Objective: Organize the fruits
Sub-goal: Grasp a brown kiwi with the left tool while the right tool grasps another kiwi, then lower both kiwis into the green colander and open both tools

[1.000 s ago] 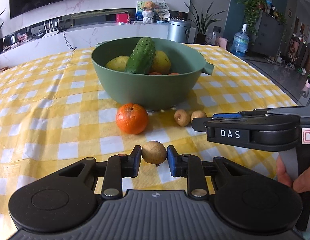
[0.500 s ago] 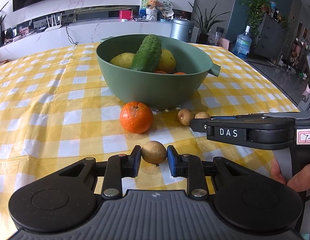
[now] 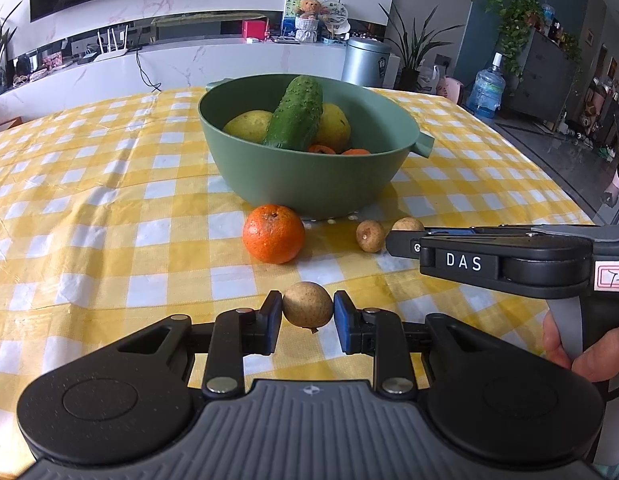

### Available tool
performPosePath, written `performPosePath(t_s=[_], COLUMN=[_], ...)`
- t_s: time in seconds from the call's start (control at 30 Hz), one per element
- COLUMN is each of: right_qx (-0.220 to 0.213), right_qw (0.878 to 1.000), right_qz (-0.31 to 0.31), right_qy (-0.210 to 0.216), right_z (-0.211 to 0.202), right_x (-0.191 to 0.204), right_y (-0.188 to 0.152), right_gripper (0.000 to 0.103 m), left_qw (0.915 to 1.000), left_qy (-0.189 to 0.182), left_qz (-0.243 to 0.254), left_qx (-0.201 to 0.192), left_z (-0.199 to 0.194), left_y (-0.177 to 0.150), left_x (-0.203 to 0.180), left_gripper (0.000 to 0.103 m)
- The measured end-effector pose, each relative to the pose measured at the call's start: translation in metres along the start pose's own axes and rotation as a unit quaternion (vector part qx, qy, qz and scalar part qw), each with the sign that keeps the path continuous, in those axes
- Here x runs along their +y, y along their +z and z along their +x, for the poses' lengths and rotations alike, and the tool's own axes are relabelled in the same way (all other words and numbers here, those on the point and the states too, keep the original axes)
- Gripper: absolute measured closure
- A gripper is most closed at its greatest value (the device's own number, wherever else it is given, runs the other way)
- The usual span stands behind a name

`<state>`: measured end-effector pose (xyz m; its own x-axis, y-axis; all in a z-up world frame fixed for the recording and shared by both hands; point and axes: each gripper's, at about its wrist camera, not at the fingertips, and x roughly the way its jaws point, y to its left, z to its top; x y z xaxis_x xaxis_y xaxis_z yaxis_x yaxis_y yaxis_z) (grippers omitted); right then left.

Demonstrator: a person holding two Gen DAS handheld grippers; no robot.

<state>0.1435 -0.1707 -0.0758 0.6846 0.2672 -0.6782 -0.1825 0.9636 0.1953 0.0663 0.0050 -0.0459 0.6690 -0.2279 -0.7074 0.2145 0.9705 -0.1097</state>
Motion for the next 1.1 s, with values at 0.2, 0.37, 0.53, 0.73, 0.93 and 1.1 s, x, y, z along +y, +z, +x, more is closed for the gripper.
performPosePath(t_s=[0.2,0.37,0.53,0.73,0.93,1.1], right_qx=[-0.01,-0.018,-0.034,-0.043,-0.069,-0.087], right_qw=[1.0,0.999,0.998,0.998,0.995,0.992], right_qz=[-0.022,-0.038,-0.047,-0.033,-0.047,-0.081], right_qy=[0.004,0.007,0.013,0.034,0.047,0.045], right_z=[-0.016,-0.035,-0.058,-0.082,-0.103,-0.11], right_x=[0.006,0.008,0.007,-0.002,-0.004,-0.004], right_y=[-0.003,-0.008,-0.01,-0.007,0.013,0.039], right_gripper=[0.079,0.079,0.079,0.079,0.079,0.079], left_qw=[1.0,0.9999,0.9994,0.9985,0.9975,0.9964], left_qy=[0.0,0.002,-0.001,-0.012,-0.021,-0.029], left_qz=[0.006,-0.005,-0.015,-0.036,-0.045,-0.044], left_qx=[-0.004,-0.015,-0.029,-0.04,-0.051,-0.067], left_z=[-0.01,-0.021,-0.034,-0.046,-0.054,-0.055], left_y=[0.001,0.004,0.012,0.028,0.053,0.081], left_x=[-0.005,-0.007,-0.009,-0.01,-0.015,-0.017], left_gripper=[0.072,0.072,0.072,0.072,0.072,0.072])
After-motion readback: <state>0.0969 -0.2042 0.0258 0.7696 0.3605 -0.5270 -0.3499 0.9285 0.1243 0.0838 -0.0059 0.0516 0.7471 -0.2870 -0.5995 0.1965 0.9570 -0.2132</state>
